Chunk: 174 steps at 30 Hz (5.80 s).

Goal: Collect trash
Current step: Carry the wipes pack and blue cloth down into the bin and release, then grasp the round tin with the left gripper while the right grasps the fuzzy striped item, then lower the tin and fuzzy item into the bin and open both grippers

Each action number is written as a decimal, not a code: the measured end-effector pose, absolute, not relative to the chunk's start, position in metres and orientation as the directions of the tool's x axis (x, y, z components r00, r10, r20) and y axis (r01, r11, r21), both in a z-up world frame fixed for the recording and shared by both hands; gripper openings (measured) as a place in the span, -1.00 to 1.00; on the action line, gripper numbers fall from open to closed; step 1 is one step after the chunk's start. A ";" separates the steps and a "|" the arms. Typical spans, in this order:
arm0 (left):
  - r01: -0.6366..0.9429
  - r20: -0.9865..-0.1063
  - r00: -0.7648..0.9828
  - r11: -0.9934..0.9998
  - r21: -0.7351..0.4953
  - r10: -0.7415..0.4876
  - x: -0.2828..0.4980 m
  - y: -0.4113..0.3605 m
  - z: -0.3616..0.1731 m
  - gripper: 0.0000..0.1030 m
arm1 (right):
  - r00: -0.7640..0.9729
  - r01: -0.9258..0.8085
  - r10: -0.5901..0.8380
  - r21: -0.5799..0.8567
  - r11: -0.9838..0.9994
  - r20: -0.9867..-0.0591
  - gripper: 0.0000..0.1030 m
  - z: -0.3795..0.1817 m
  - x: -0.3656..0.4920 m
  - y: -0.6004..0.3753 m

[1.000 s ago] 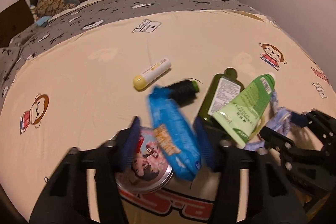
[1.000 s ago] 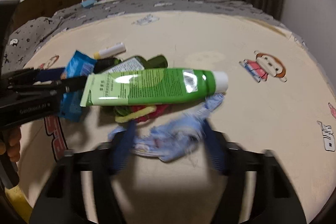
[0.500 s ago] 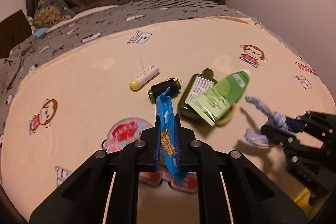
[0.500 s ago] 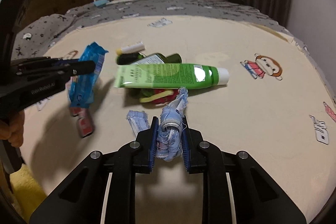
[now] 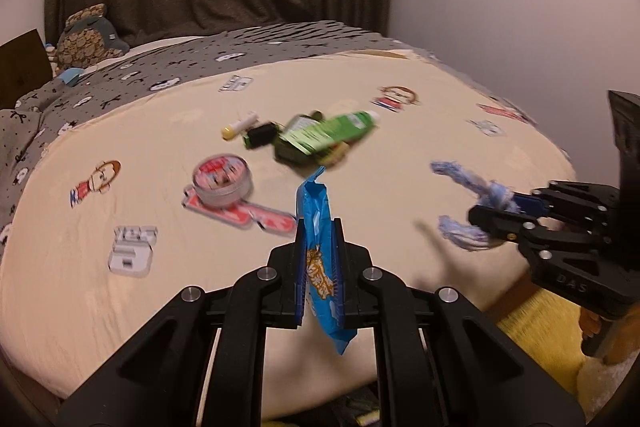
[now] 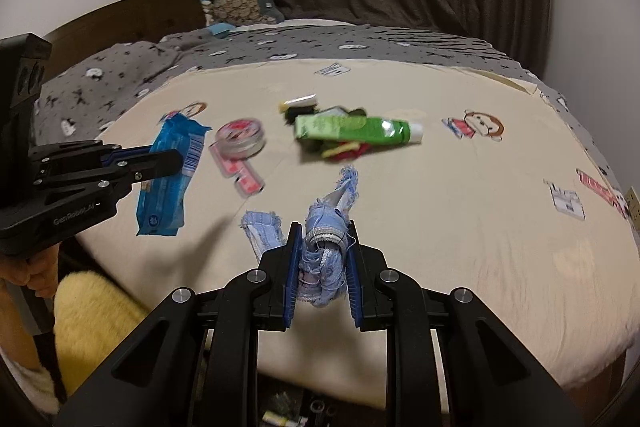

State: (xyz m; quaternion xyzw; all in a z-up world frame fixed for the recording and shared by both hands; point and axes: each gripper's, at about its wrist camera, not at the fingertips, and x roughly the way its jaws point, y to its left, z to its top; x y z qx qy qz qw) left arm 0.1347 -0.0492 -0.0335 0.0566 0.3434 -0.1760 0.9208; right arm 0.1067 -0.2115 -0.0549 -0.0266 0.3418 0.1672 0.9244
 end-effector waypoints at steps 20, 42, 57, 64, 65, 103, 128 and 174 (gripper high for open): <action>0.436 -0.816 0.430 0.880 -0.187 -0.387 0.035 -0.066 -0.163 -0.82 | 0.477 -0.251 0.308 0.208 0.945 -0.823 -0.57 -0.171 0.024 -0.215; 0.398 -0.917 0.171 0.877 -0.270 -0.360 0.050 -0.078 -0.260 -0.76 | 0.251 -0.141 0.294 0.266 0.954 -0.922 -0.35 -0.254 0.045 -0.204; 0.394 -0.886 0.324 0.899 -0.193 -0.332 0.048 -0.060 -0.217 0.48 | 0.404 -0.116 0.283 0.258 0.959 -0.870 0.75 -0.203 0.054 -0.228; 0.377 -0.825 0.467 0.916 -0.140 -0.319 0.057 -0.046 -0.161 0.81 | 0.542 -0.142 0.251 0.207 0.968 -0.802 0.93 -0.148 0.059 -0.234; 0.373 -0.818 0.482 0.918 -0.133 -0.314 0.057 -0.045 -0.154 0.83 | 0.561 -0.148 0.243 0.193 0.970 -0.792 0.93 -0.140 0.063 -0.234; 0.130 -0.784 0.614 0.991 -0.012 -0.090 0.327 0.007 -0.121 0.62 | 0.624 -0.195 0.234 0.142 0.971 -0.746 0.80 -0.118 0.301 -0.181; 0.181 -0.764 0.637 0.983 0.018 -0.103 0.270 0.001 -0.104 0.30 | 0.622 -0.264 0.224 0.069 0.962 -0.750 0.04 -0.104 0.255 -0.185; 0.401 -0.903 0.323 0.905 -0.140 -0.283 0.034 -0.054 -0.212 0.30 | 0.413 -0.166 0.291 0.242 0.956 -0.863 0.05 -0.205 0.035 -0.216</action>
